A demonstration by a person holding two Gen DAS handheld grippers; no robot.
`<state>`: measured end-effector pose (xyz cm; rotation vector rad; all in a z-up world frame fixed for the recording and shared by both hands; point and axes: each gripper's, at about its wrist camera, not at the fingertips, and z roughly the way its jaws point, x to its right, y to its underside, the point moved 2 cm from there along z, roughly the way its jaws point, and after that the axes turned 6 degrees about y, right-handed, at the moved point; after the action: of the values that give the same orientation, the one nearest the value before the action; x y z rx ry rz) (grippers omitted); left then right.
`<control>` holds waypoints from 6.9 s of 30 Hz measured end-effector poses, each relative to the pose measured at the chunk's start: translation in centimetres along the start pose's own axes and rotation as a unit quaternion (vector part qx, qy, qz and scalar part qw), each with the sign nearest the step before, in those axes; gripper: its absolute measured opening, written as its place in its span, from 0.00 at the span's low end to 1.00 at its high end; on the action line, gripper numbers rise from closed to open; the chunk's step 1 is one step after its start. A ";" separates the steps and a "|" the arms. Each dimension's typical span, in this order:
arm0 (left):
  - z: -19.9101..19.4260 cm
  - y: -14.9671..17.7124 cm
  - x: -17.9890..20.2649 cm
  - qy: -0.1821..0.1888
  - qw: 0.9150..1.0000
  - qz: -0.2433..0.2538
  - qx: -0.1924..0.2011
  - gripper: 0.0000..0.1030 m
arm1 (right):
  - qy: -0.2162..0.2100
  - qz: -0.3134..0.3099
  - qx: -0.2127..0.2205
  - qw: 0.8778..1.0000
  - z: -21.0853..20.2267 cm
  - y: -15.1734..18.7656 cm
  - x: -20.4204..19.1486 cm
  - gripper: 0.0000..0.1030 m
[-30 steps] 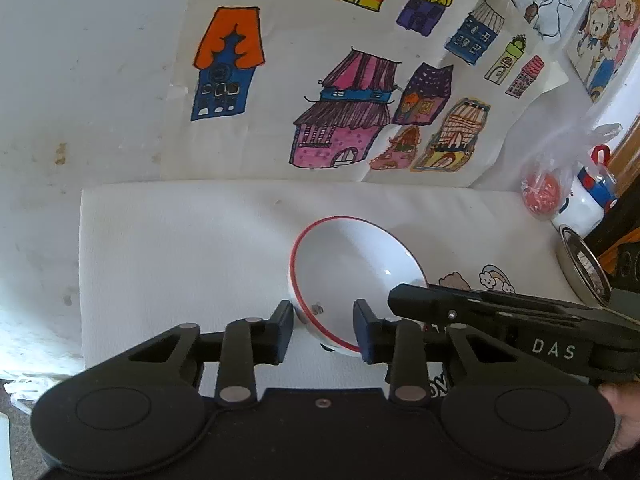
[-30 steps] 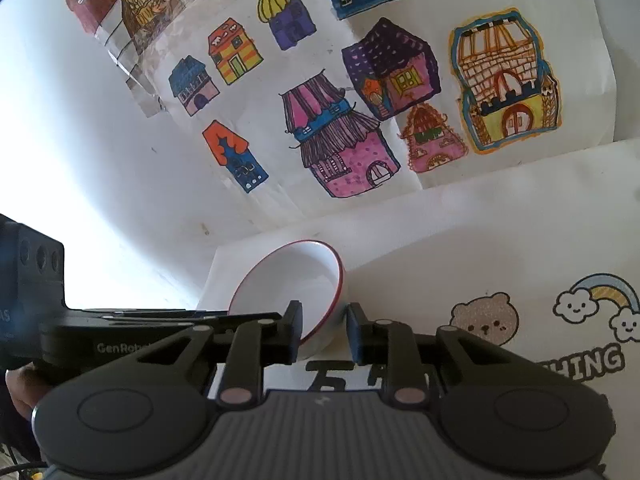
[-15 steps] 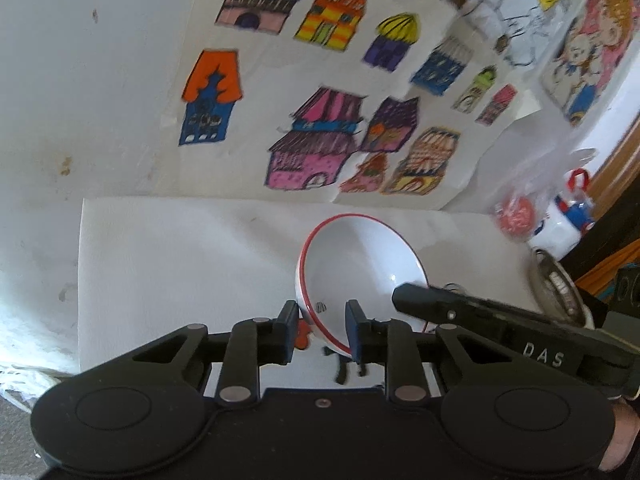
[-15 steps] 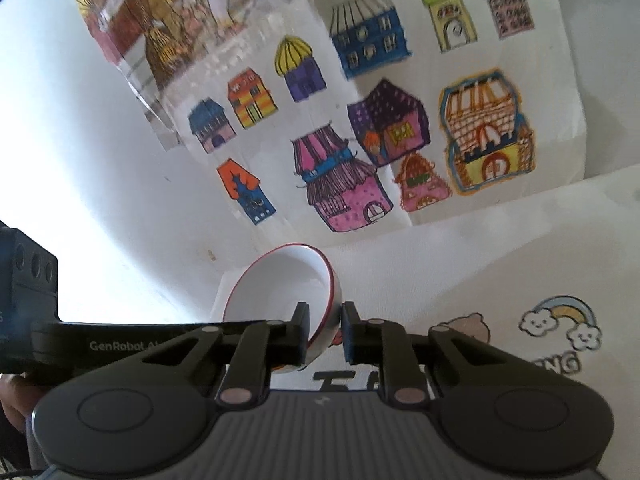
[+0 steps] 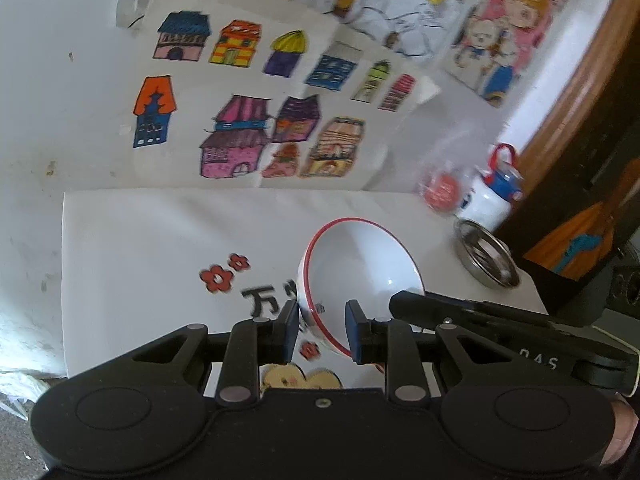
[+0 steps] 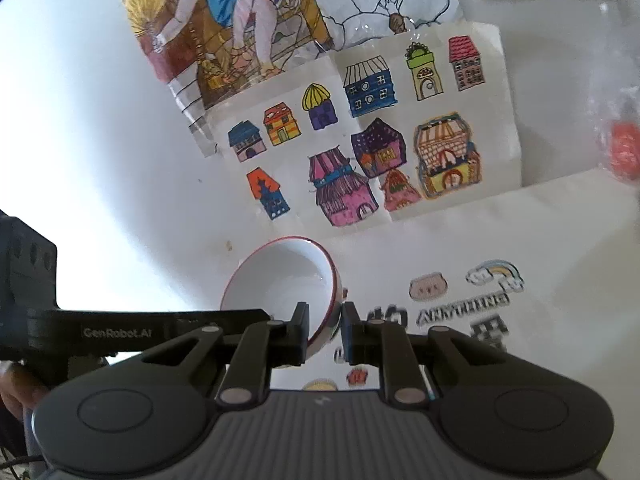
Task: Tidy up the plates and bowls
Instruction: 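Lift the second white bowl with both grippers and carry it over the stack, then lower the second white bowl into the white bowl inside the steel bowl, then open both grippers and withdraw from the bowl stack, then move both grippers to opposite sides of the deep steel bowl rim, then close both grippers on the steel bowl rim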
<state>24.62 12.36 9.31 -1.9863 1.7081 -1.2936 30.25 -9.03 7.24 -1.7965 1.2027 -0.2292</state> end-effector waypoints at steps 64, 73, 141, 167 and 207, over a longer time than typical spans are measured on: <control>-1.5 8.5 2.9 -0.041 0.985 0.115 -0.120 0.26 | 0.084 -0.056 -0.077 0.992 -5.1 8.1 -4.6 0.22; -1.9 8.5 2.5 -0.028 0.988 0.104 -0.111 0.31 | 0.081 -0.046 -0.070 0.993 -5.2 8.2 -4.4 0.28; -8.7 19.4 -1.4 -0.148 0.981 0.064 0.104 0.99 | 0.303 0.030 0.149 0.941 -14.0 21.0 -6.2 1.00; -5.1 11.4 -5.3 -0.079 0.997 -0.001 0.016 0.99 | 0.266 0.033 0.036 0.963 -10.0 11.6 -2.8 1.00; 1.0 6.6 -2.9 -0.103 0.971 0.126 -0.177 0.93 | 0.201 0.005 -0.253 0.947 -2.2 5.9 -0.1 0.83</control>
<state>20.98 12.57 3.07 -1.9105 2.1130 -0.7105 25.20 -10.75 3.96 -2.2565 1.6704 -0.3123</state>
